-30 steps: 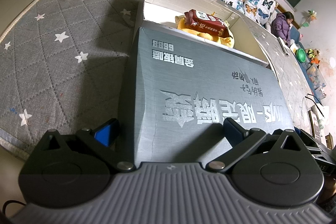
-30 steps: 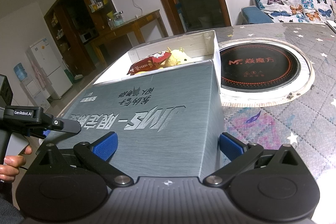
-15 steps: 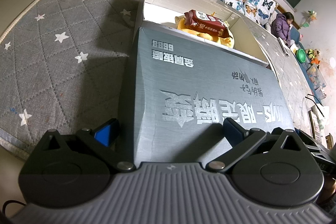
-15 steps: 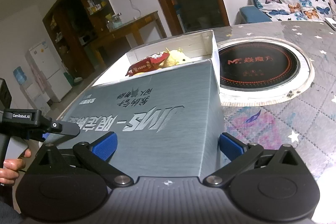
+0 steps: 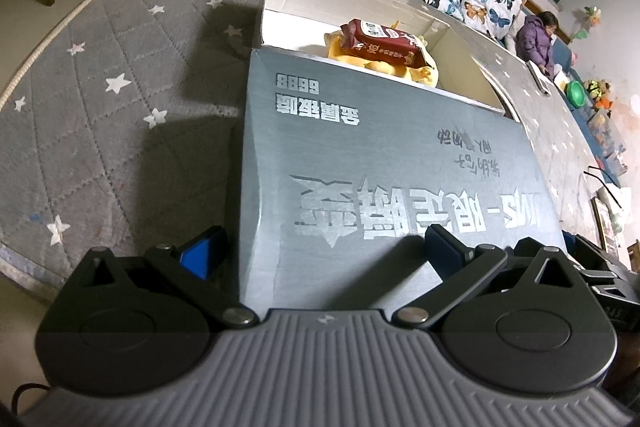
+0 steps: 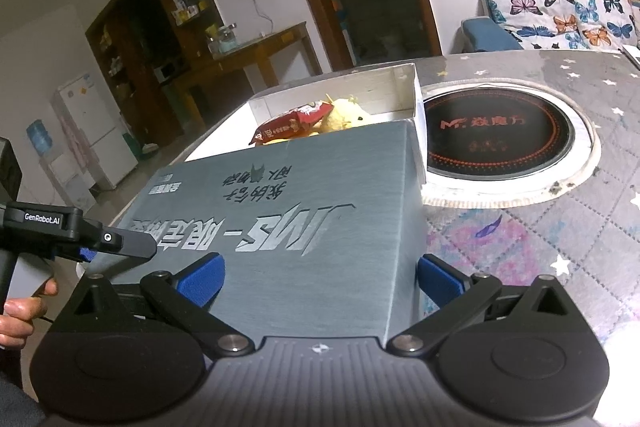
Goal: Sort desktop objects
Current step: 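Slide the dark grey box away from the white box with both tools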
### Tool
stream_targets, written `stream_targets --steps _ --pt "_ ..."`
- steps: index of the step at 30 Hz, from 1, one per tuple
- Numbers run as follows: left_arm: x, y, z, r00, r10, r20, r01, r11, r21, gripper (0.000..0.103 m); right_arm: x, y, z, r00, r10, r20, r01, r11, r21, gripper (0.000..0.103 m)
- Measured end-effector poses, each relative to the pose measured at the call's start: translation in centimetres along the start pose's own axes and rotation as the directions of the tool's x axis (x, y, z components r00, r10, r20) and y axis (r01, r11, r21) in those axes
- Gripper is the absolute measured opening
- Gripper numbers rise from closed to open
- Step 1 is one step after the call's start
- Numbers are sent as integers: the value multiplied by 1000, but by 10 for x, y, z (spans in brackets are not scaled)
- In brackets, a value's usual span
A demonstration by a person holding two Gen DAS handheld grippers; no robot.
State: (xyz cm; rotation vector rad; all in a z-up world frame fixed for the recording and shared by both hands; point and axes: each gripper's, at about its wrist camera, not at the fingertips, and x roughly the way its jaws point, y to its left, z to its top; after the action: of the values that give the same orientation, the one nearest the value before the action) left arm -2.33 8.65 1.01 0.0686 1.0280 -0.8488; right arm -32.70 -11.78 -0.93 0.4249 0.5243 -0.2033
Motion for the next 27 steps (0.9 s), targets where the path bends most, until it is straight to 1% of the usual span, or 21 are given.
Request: stream_targets --steps 7,13,20,27 --pt "-7 -9 1 1000 21 15 -21 999 33 103 -3 0 0 1000 4 9 -4 1000 4 103" --pt "-20 -14 3 999 16 41 -18 998 53 103 -8 1 2 999 8 33 -9 1000 16 103" --pt "-50 -22 11 993 7 118 -17 996 84 103 -24 10 13 996 25 81 -25 1000 7 103" --pt "-64 -34 32 978 11 207 -36 992 118 103 -35 20 32 987 30 155 -31 999 6 103"
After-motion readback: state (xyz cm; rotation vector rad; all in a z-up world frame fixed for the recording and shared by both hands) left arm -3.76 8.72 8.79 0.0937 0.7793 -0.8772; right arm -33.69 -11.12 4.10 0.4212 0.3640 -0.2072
